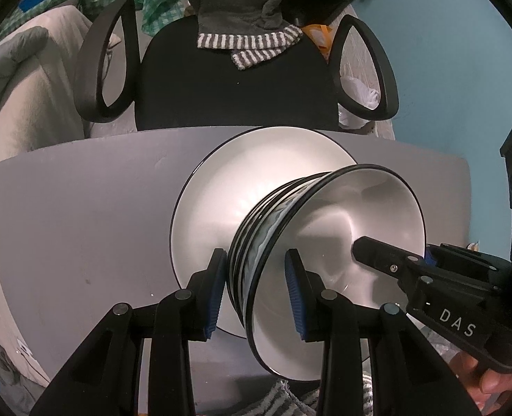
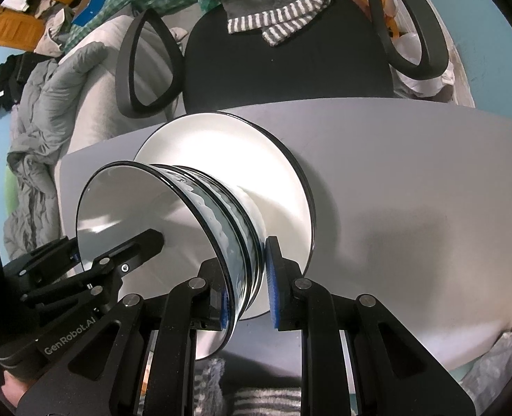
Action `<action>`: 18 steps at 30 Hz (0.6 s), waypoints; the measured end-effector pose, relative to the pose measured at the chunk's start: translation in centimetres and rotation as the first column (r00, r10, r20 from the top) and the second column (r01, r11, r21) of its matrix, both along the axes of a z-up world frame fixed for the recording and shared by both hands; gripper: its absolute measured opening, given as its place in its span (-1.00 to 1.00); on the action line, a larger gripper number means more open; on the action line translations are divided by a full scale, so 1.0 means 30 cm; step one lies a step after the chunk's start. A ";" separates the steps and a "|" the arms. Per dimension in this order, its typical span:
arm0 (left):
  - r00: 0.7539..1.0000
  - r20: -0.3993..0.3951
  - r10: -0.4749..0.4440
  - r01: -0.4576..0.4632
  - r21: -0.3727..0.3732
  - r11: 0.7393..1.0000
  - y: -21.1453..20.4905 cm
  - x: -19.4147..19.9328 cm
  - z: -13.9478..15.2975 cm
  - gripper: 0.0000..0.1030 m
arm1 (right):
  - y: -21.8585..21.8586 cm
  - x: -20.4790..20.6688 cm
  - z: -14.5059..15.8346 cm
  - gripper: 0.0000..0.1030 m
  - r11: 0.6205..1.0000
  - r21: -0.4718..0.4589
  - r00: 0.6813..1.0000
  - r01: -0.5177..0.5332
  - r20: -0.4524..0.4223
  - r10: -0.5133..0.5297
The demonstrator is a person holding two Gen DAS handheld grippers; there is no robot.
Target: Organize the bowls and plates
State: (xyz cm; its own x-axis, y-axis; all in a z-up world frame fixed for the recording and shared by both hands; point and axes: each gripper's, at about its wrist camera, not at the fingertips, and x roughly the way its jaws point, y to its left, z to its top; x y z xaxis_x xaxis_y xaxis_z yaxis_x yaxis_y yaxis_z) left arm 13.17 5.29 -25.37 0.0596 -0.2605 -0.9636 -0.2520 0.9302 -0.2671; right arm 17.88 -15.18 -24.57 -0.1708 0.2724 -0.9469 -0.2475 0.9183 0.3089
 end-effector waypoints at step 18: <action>0.997 0.030 0.075 -0.073 -0.038 0.997 0.054 -0.030 0.047 0.18 | -0.025 -0.034 0.028 0.12 0.998 0.060 0.999 -0.001 0.047 -0.001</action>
State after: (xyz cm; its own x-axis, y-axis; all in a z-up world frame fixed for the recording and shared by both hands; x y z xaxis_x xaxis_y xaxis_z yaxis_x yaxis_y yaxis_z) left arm 12.28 6.92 -23.96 0.1103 -0.2895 -0.9508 -0.3106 0.8987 -0.3096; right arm 16.87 -15.94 -23.72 -0.1268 0.3290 -0.9358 -0.2630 0.8985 0.3515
